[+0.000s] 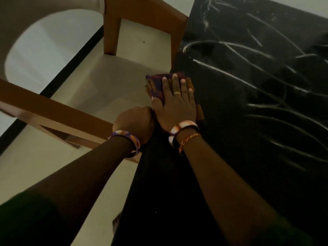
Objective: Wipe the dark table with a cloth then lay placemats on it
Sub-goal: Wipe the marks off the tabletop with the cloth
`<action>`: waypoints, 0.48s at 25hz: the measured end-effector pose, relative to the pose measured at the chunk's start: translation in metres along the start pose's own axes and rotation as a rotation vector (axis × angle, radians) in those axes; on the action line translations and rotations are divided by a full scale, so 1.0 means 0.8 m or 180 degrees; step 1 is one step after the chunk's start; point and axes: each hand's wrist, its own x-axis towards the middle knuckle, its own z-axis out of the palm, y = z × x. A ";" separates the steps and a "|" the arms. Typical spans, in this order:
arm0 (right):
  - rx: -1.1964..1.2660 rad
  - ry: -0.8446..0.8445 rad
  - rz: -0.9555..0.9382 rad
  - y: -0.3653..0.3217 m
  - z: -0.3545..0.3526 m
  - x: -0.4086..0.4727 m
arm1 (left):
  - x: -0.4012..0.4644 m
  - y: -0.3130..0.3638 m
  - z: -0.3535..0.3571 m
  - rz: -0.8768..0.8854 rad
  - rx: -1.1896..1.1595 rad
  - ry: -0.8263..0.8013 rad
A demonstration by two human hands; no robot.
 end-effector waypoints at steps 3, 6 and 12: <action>-0.0136 0.0066 0.0191 -0.005 -0.004 0.038 | -0.003 0.000 0.000 -0.0013 0.0017 0.0059; -0.0123 -0.0081 0.0394 -0.002 -0.015 0.090 | -0.008 -0.003 0.002 -0.0117 0.0103 0.0273; -0.0151 -0.0030 0.0427 -0.024 -0.004 0.022 | -0.058 -0.017 -0.006 0.0428 0.0598 0.0408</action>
